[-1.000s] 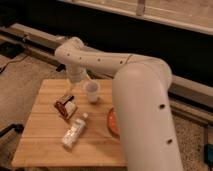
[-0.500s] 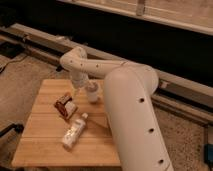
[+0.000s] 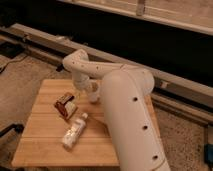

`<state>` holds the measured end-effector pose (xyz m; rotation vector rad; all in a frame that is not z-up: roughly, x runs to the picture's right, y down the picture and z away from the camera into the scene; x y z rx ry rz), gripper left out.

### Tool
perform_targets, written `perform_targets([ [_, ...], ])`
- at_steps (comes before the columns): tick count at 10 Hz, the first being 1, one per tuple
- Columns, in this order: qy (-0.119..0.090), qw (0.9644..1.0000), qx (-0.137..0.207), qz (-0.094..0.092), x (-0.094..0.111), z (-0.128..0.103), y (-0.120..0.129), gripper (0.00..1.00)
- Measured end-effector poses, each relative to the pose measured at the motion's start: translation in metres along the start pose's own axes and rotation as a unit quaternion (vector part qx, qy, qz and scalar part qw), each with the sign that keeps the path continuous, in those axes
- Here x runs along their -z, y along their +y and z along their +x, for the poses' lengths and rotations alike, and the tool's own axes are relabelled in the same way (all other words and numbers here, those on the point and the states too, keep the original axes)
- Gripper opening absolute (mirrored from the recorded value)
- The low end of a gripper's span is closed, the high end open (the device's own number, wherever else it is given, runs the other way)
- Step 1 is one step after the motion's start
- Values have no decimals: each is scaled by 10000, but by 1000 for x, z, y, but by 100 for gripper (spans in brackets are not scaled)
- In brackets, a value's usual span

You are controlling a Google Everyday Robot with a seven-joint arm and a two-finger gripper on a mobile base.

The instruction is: Pick up the ceramic cup

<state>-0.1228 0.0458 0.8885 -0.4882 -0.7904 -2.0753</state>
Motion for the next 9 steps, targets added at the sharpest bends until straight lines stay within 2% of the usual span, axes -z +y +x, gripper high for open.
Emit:
perform_targets([
  [2, -25, 10000, 86, -40, 5, -3, -3, 23],
  [4, 126, 9994, 314, -112, 35, -1, -15, 2],
  [7, 362, 9965, 688, -312, 85, 7, -26, 0],
  [9, 378, 9948, 912, -267, 101, 15, -34, 0],
])
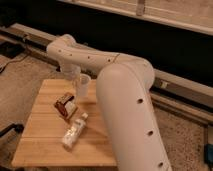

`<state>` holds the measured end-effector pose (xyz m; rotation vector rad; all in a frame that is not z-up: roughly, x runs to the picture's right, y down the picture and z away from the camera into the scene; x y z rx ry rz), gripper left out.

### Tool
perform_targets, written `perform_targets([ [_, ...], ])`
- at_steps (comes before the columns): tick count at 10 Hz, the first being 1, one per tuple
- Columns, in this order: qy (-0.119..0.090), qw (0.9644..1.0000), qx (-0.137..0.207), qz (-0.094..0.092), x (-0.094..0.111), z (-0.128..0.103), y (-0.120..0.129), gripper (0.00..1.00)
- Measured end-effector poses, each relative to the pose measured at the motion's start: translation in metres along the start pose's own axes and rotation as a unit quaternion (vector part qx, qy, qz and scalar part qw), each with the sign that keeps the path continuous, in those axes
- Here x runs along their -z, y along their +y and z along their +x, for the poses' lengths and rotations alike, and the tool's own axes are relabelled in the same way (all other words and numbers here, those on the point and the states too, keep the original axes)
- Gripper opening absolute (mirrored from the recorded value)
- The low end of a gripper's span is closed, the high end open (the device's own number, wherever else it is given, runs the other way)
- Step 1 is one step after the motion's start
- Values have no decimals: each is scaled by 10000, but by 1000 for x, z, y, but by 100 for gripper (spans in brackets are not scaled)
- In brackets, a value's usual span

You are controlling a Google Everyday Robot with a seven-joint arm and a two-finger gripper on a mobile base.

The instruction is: Pick up the ceramic cup

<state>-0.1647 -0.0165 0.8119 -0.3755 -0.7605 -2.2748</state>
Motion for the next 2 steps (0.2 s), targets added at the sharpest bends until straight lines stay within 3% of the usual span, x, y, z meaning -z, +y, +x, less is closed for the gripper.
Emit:
perform_targets([
  [1, -73, 9995, 49, 291, 0, 2, 0, 0],
  [2, -104, 9989, 45, 454, 1, 2, 3, 0],
])
